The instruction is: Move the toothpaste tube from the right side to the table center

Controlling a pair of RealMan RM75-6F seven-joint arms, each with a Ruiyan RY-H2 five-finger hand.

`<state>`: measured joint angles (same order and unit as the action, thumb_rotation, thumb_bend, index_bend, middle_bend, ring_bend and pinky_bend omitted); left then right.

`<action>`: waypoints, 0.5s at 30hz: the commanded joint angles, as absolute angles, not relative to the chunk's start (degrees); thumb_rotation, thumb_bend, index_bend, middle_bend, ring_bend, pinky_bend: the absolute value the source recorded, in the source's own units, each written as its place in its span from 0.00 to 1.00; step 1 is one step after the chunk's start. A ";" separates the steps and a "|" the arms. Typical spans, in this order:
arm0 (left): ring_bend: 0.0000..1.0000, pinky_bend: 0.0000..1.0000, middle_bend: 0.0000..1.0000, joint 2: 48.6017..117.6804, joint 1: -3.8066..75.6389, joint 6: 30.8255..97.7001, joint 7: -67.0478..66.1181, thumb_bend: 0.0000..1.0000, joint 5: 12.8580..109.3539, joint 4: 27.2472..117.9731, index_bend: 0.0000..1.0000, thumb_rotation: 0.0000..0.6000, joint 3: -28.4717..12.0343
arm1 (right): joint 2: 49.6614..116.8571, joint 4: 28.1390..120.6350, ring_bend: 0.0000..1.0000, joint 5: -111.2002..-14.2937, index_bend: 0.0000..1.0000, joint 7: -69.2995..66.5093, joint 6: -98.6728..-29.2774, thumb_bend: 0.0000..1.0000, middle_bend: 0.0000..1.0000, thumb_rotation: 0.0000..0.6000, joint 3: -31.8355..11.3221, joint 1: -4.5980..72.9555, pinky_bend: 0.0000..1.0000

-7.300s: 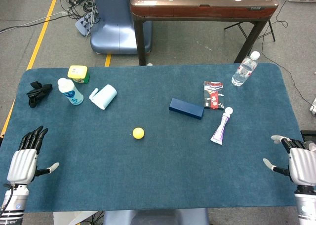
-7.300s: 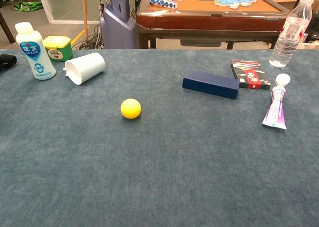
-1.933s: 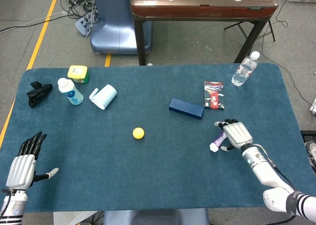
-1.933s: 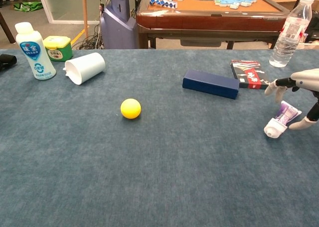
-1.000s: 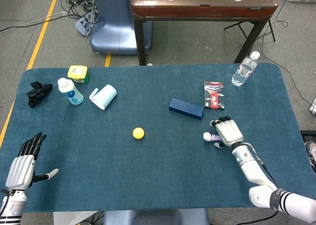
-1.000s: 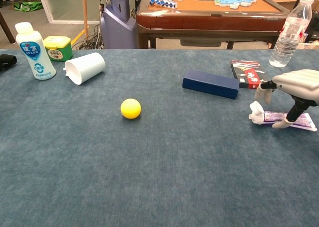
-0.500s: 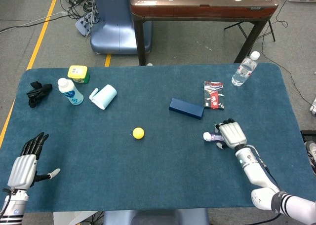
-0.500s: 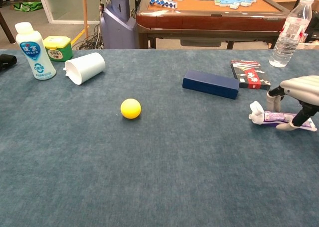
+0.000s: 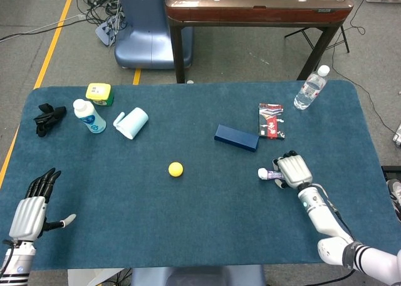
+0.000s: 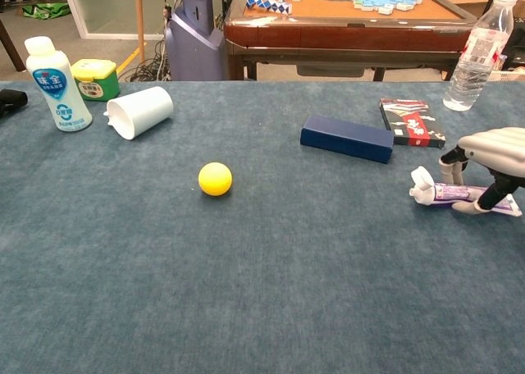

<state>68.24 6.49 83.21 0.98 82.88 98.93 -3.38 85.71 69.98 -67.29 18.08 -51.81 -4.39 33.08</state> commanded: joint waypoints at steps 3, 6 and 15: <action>0.00 0.02 0.00 68.16 6.37 83.34 1.06 0.00 82.88 98.91 0.00 1.00 -3.35 | 86.05 69.52 0.33 -66.95 0.54 18.51 -51.05 0.38 0.51 1.00 -4.51 33.38 0.19; 0.00 0.02 0.00 68.19 6.36 83.36 1.10 0.00 82.96 98.85 0.00 1.00 -3.33 | 86.16 69.39 0.34 -66.66 0.57 19.19 -50.25 0.40 0.53 1.00 -4.50 33.77 0.19; 0.00 0.02 0.00 65.95 8.21 80.93 0.46 0.00 84.45 99.14 0.00 1.00 -3.28 | 83.36 73.23 0.46 -67.63 0.74 18.11 -49.82 0.58 0.65 1.00 -5.71 34.94 0.22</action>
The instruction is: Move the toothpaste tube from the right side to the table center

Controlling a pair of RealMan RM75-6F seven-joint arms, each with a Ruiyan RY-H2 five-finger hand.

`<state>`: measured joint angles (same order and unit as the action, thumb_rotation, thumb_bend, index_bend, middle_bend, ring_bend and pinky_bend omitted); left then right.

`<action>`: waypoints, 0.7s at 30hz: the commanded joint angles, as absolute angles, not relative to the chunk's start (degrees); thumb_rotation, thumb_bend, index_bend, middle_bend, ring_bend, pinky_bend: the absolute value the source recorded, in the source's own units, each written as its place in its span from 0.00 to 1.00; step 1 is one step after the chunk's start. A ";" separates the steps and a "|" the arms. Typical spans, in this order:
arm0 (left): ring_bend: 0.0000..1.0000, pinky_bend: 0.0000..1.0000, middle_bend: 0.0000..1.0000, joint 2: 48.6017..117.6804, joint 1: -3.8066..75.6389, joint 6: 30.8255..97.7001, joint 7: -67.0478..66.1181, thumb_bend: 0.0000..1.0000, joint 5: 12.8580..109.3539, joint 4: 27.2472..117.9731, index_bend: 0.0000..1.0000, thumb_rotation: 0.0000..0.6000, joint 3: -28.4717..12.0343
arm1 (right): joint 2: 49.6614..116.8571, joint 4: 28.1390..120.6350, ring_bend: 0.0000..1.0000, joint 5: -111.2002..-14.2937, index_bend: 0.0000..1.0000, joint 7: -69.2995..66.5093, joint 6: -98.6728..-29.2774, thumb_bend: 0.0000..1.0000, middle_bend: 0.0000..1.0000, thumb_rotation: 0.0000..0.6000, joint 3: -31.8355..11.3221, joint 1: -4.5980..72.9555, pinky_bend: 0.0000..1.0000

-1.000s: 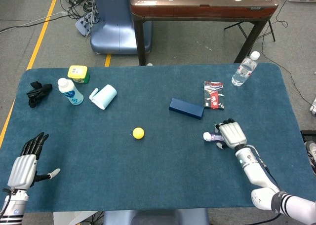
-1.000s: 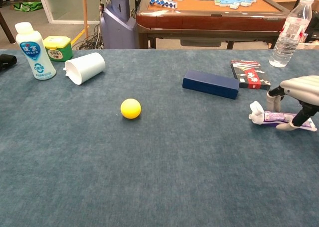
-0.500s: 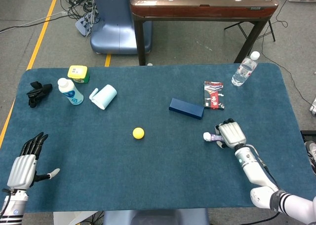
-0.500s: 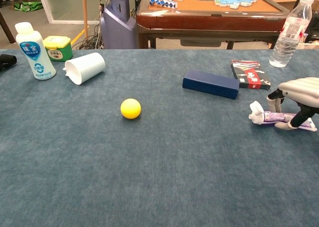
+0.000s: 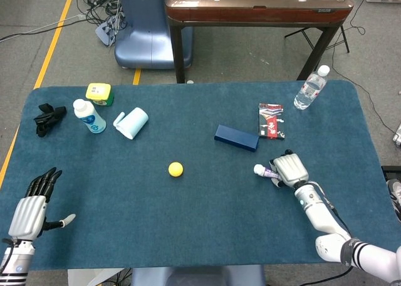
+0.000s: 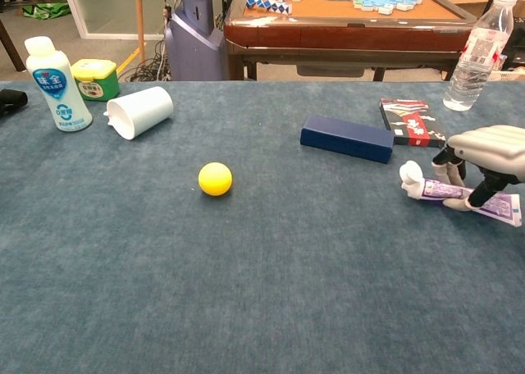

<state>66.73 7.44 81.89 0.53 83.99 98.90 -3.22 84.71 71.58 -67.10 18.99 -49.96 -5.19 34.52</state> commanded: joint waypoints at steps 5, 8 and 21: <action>0.00 0.02 0.00 63.44 11.33 76.89 1.34 0.00 86.09 99.70 0.00 1.00 -3.56 | 79.29 78.97 0.52 -68.33 0.80 16.82 -47.68 0.65 0.70 1.00 -6.52 36.54 0.25; 0.00 0.07 0.00 62.15 13.59 74.49 2.69 0.00 87.28 99.43 0.00 1.00 -4.05 | 75.92 83.78 0.54 -67.93 0.81 16.15 -44.54 0.66 0.71 1.00 -7.14 38.31 0.27; 0.43 0.60 0.31 59.84 24.14 66.14 6.28 0.12 96.58 96.28 0.00 1.00 -4.27 | 63.59 99.53 0.61 -62.42 0.85 18.19 -29.84 0.75 0.74 1.00 -9.78 50.68 0.43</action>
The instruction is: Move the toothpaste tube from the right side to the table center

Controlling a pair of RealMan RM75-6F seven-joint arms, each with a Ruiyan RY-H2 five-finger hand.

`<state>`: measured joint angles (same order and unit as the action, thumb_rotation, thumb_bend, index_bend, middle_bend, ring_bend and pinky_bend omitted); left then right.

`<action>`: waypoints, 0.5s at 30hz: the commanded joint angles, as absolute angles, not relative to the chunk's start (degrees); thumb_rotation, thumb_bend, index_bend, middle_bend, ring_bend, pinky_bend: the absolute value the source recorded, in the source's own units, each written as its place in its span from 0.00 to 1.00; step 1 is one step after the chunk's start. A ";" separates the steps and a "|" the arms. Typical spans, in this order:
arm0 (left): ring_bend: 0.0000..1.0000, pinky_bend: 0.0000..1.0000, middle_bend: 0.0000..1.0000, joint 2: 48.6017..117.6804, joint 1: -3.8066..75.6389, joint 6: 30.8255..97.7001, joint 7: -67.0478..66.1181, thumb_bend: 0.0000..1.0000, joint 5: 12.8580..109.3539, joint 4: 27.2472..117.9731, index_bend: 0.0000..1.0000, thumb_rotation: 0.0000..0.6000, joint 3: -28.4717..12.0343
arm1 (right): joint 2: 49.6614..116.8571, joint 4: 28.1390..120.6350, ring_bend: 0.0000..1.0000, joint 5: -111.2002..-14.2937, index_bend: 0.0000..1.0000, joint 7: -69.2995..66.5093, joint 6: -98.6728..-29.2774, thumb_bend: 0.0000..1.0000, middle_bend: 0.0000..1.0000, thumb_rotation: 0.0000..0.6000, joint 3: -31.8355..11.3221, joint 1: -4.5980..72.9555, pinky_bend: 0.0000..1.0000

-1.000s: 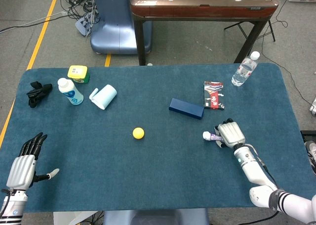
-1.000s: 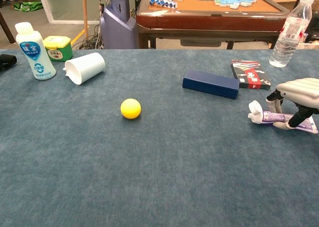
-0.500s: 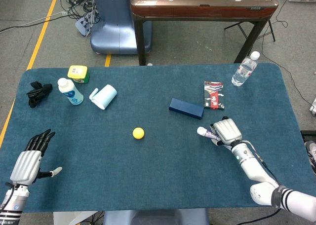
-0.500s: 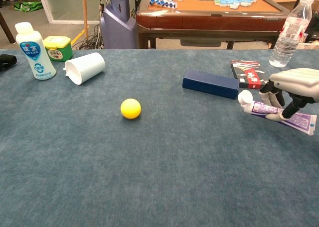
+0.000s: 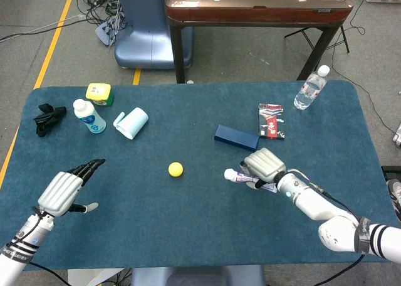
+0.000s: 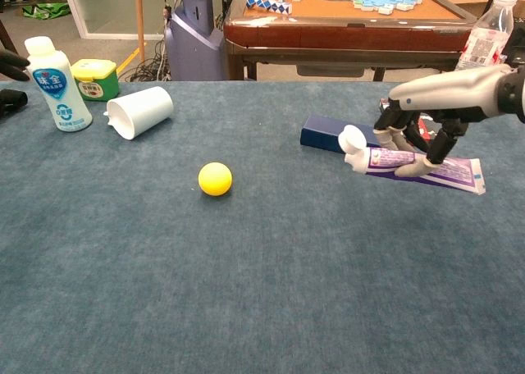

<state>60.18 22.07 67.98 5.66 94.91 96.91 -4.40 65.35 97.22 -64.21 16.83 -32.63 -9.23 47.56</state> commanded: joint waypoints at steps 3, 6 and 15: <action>0.51 0.66 0.41 59.46 27.01 63.23 6.90 0.12 98.49 96.34 0.00 1.00 -3.82 | 62.77 100.75 0.62 -60.21 0.85 18.84 -26.98 0.78 0.75 1.00 -9.66 54.11 0.51; 0.58 0.72 0.51 59.35 29.85 60.11 7.20 0.13 99.86 96.53 0.00 1.00 -3.38 | 62.90 100.73 0.64 -58.03 0.85 19.36 -25.07 0.79 0.75 1.00 -9.21 57.43 0.56; 0.66 0.79 0.62 60.95 36.39 54.03 6.43 0.13 100.88 97.85 0.00 1.00 -3.31 | 66.27 98.42 0.69 -52.06 0.88 20.42 -24.05 0.85 0.79 1.00 -6.92 65.69 0.60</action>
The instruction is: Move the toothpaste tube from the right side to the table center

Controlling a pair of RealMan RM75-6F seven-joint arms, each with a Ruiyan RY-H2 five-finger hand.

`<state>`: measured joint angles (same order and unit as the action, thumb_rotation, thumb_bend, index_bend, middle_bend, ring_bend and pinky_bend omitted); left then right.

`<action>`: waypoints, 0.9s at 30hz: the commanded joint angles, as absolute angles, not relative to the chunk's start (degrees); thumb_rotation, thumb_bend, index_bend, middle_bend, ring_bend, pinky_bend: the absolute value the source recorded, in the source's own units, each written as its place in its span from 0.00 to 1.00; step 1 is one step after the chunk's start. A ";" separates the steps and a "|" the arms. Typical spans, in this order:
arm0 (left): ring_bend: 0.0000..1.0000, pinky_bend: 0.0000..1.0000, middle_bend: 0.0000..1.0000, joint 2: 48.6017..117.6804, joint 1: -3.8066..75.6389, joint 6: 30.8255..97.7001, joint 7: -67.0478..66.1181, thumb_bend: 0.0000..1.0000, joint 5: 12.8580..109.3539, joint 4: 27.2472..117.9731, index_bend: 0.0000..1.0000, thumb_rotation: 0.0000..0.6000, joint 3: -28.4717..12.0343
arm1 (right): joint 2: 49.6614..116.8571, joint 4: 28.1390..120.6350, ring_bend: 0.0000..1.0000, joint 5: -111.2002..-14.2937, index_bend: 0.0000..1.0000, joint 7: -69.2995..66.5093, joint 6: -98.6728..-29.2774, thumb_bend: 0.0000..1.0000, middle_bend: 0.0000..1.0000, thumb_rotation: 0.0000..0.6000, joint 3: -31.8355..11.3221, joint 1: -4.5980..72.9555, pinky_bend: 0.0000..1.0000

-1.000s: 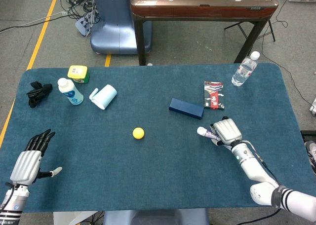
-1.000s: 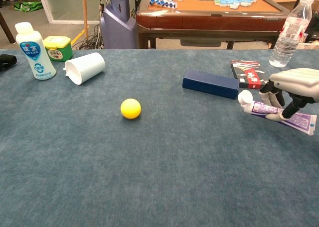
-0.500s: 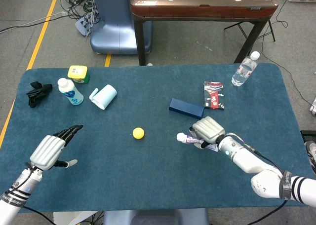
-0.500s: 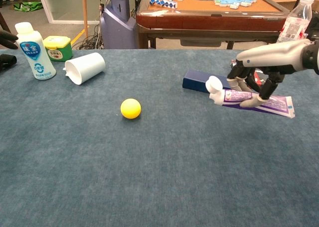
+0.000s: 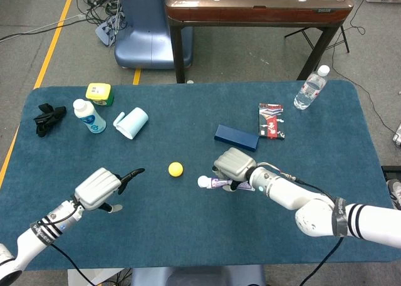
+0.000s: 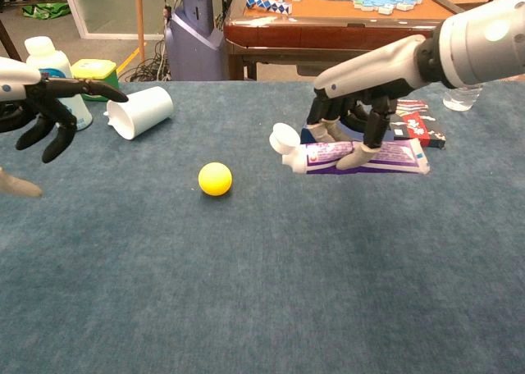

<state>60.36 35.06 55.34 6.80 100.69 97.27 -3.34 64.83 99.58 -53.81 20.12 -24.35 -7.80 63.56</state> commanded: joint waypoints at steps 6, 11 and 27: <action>0.67 0.79 0.64 62.35 39.91 50.86 4.19 0.13 100.48 99.36 0.00 1.00 -3.67 | 69.74 95.15 0.70 -48.05 0.89 20.38 -23.73 0.87 0.80 1.00 -4.93 70.62 0.60; 0.68 0.79 0.64 63.40 42.40 48.67 2.67 0.13 99.83 100.46 0.00 1.00 -3.84 | 72.73 92.56 0.71 -45.27 0.90 20.37 -24.28 0.87 0.80 1.00 -3.20 74.04 0.60; 0.68 0.79 0.64 67.32 45.84 46.45 0.09 0.13 96.94 99.14 0.00 1.00 -2.74 | 74.66 93.02 0.73 -43.89 0.92 18.60 -28.35 0.87 0.81 1.00 -1.11 77.15 0.60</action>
<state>67.25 45.82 46.40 0.12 97.00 99.20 -2.79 74.73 92.90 -43.79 18.74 -28.22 -1.13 77.17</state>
